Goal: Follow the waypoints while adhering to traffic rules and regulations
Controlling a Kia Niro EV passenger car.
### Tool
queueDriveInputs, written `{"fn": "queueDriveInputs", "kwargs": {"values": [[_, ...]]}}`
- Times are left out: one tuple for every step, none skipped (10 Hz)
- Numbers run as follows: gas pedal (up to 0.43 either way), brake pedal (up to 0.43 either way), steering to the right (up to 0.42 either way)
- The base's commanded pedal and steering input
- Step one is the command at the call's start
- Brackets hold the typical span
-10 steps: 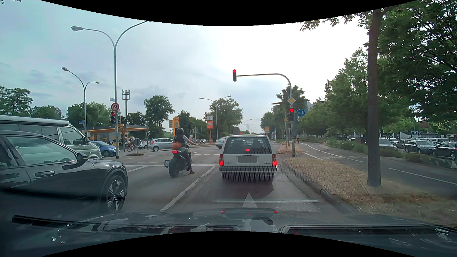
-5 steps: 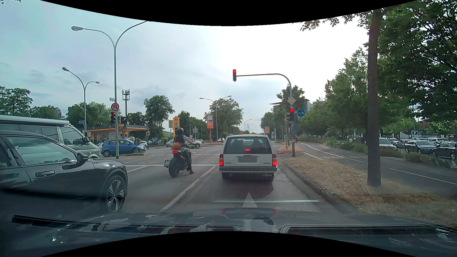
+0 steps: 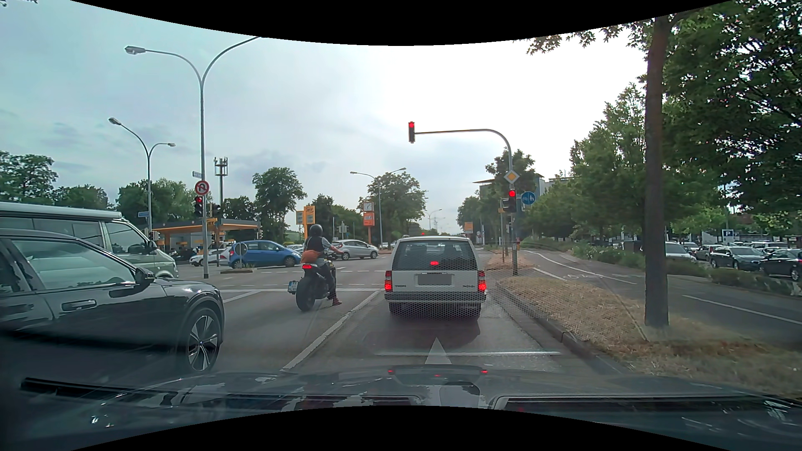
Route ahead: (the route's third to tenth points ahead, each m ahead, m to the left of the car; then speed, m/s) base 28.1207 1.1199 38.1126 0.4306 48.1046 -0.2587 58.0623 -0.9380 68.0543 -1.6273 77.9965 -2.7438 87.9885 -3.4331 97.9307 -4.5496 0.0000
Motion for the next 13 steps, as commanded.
{"fn": "queueDriveInputs", "kwargs": {"values": [[0.000, 0.000, 0.011], [0.000, 0.000, 0.011], [0.000, 0.000, 0.011], [0.000, 0.000, 0.011], [0.000, 0.000, 0.011], [0.000, 0.000, 0.011], [0.000, 0.000, 0.011], [0.000, 0.000, 0.011], [0.000, 0.000, 0.011], [0.000, 0.000, 0.011], [0.000, 0.000, 0.011], [0.000, 0.000, 0.011], [0.000, 0.000, 0.011]]}}
